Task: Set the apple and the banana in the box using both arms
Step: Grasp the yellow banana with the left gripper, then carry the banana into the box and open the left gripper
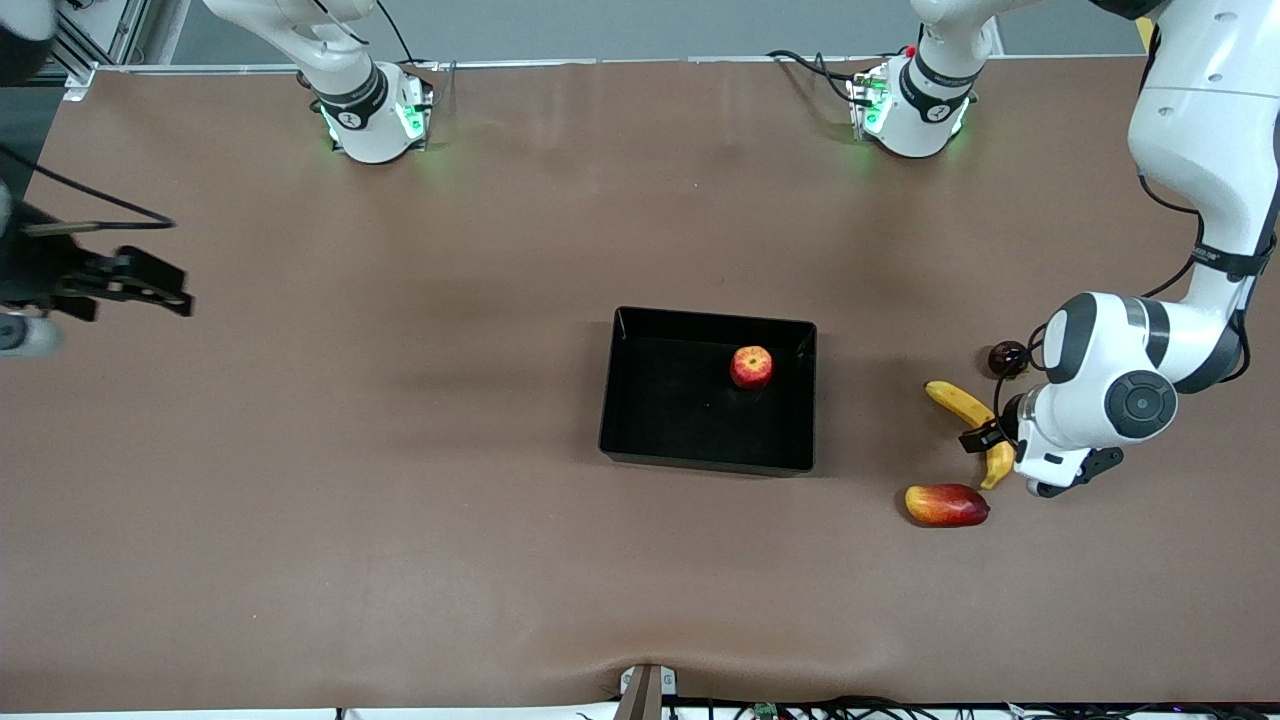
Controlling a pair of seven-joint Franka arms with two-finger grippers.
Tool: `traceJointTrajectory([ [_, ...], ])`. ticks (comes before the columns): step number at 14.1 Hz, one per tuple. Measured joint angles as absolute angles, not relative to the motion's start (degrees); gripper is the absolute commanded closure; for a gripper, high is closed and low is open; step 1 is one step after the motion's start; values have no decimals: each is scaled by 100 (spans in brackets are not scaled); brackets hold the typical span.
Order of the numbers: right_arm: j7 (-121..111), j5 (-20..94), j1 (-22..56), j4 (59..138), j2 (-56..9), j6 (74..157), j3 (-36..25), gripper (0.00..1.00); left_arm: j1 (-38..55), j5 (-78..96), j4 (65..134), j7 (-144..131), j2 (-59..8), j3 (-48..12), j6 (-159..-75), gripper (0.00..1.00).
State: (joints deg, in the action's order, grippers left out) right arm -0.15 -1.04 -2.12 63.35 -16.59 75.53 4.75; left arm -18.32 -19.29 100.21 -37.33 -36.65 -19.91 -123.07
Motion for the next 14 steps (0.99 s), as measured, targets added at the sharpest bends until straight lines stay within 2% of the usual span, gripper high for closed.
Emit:
traceJointTrajectory([
  [1, -108, -85, -370, 6465, -1626, 7593, 473, 0, -1865, -1974, 10038, -3733, -3727, -1991, -12329, 54],
  [2, -162, -37, -503, 6667, -1543, 7714, 473, 0, -1889, -2008, 10049, -3733, -3781, -1991, -12364, 79],
  [3, -182, 46, -614, 6946, -1409, 7874, 473, 0, -1898, -2021, 10053, -3733, -3828, -1991, -12401, 100],
  [7, -200, 189, -736, 8371, -548, 8642, 495, 0, -1896, -2034, 10013, -3741, -3768, -2039, -12373, 100],
  [9, -200, 193, -733, 8963, -156, 8852, 554, 0, -1893, -2035, 9922, -3748, -3495, -2178, -12016, 100],
  [11, -211, 193, -730, 9256, 53, 8931, 594, 0, -1886, -2036, 9873, -3847, -3057, -2544, -11556, 100],
  [14, -417, 193, -730, 9284, 110, 8953, 593, 0, -1820, -2035, 9771, -4518, -2556, -3493, -11141, 100],
])
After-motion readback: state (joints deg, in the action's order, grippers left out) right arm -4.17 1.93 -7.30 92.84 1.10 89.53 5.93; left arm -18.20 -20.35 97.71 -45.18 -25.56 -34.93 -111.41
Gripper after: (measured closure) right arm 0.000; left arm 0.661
